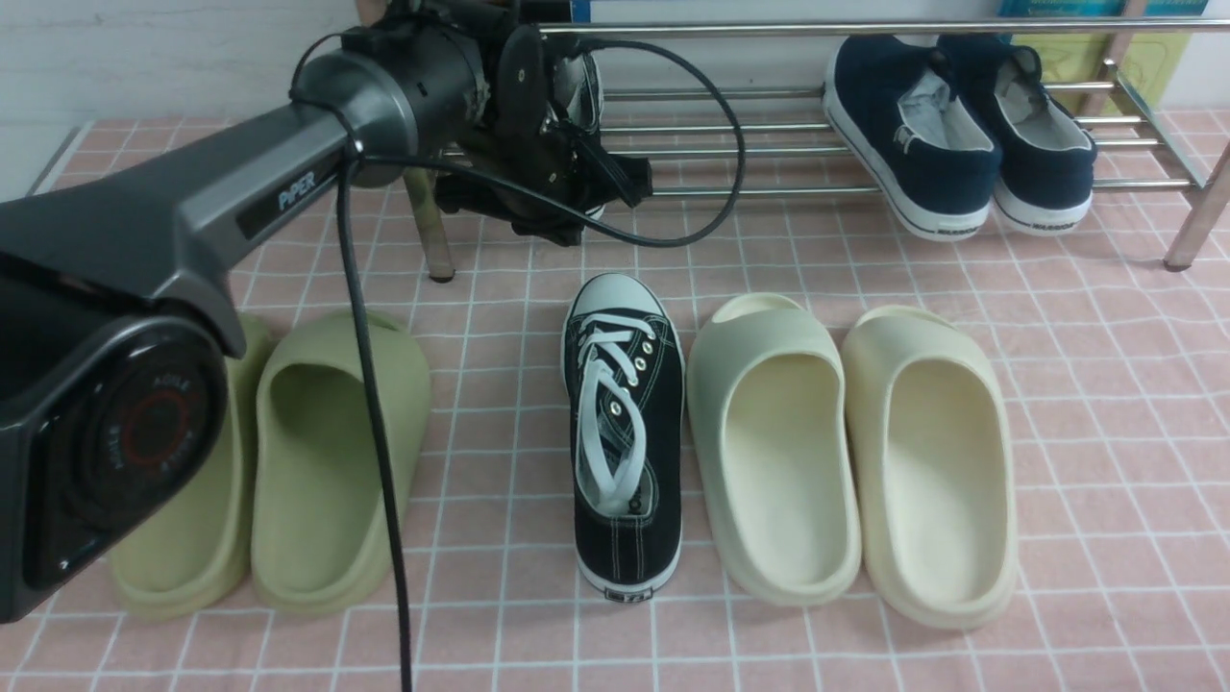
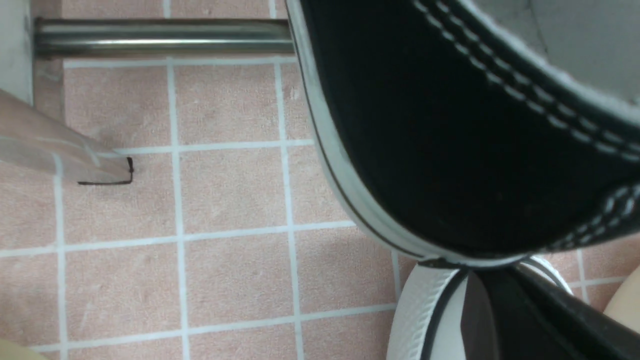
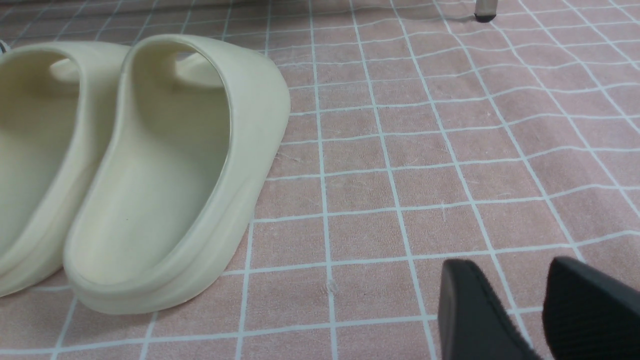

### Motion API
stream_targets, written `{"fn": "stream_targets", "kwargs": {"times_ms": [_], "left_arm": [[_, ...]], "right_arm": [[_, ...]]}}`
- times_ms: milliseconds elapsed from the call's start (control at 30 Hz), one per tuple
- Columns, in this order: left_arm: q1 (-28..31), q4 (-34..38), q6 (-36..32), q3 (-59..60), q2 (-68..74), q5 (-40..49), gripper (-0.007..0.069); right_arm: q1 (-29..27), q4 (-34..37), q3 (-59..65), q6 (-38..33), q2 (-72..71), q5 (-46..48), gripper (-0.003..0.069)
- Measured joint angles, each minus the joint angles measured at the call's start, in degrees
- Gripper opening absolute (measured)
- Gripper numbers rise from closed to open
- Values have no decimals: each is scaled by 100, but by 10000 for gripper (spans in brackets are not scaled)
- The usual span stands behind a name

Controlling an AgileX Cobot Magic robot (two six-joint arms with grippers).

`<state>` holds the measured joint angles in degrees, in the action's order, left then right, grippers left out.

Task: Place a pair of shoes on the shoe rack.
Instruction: Use the left arm to put a shoe into the shoe rack, then use the left arm to grab the shoe closest to it

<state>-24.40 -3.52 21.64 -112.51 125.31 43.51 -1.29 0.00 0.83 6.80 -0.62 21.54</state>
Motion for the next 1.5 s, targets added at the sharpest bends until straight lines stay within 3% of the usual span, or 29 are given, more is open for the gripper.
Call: {"fn": "stream_targets", "kwargs": {"times_ms": [233,567,633,800,967,1200,1367,1500], "left_arm": [[0,-47,0,0,0,128,7],[10,166,-109,-87,-156,1071,19],[10,275,-302,-137,-315,1343,20],[-158,642,-1584,-194,-1241,2487,23],[-876,655,-2164,-113,-2222,2719,31],[-1584,391,-1872,993,-2716,2551,39],[-1692,-211,-739,2438,-2702,1506,41],[-1686,-392,-378,3130,-2691,808,62]], "right_arm": [[0,0,0,0,0,0,237],[0,0,0,0,0,0,237],[0,0,0,0,0,0,237],[0,0,0,0,0,0,237],[0,0,0,0,0,0,237],[0,0,0,0,0,0,237],[0,0,0,0,0,0,237],[0,0,0,0,0,0,237]]}}
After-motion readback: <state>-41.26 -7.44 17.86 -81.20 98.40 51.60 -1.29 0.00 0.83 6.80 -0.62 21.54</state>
